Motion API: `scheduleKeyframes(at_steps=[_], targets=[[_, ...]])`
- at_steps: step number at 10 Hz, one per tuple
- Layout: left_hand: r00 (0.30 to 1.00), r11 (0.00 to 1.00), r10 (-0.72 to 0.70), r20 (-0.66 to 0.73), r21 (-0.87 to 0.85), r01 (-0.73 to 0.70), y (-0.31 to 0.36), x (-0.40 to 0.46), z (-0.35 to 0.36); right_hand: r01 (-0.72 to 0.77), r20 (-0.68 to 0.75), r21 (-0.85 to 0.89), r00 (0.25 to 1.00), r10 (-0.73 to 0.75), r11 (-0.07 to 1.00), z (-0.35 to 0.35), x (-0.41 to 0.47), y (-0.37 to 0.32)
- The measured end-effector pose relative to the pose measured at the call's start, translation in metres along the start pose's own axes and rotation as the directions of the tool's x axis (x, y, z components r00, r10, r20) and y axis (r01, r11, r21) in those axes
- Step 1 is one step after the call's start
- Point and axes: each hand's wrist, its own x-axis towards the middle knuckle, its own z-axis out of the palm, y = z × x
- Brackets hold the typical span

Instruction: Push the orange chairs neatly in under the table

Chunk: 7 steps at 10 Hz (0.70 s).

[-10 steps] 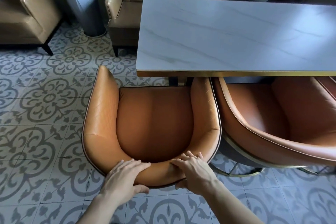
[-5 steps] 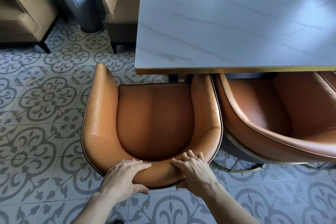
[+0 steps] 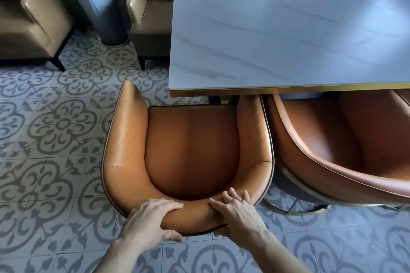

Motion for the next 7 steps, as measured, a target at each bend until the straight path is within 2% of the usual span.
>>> scheduleKeyframes(at_steps=[3, 4, 5, 6, 7], targets=[[0.998, 0.997, 0.047, 0.04, 0.055, -0.049, 0.004, 0.0, 0.0, -0.016, -0.036, 0.005, 0.999, 0.016, 1.0, -0.001, -0.009, -0.006], [0.997, 0.996, 0.018, 0.071, 0.086, -0.024, 0.012, -0.002, -0.003, -0.041, -0.012, 0.022, 0.999, 0.042, 0.999, -0.01, -0.014, -0.011], [0.993, 0.994, -0.026, 0.115, 0.112, 0.013, 0.022, -0.007, -0.007, -0.067, 0.021, 0.11, 0.998, 0.065, 0.992, -0.016, -0.02, -0.012], [0.992, 0.995, -0.064, 0.111, 0.088, 0.054, 0.032, -0.019, -0.017, -0.088, 0.028, 0.158, 0.996, 0.084, 0.983, -0.03, -0.032, -0.011], [0.986, 0.992, -0.108, 0.127, 0.071, 0.1, 0.04, -0.033, -0.028, -0.121, 0.037, 0.137, 0.992, 0.117, 0.983, -0.044, -0.043, -0.01]])
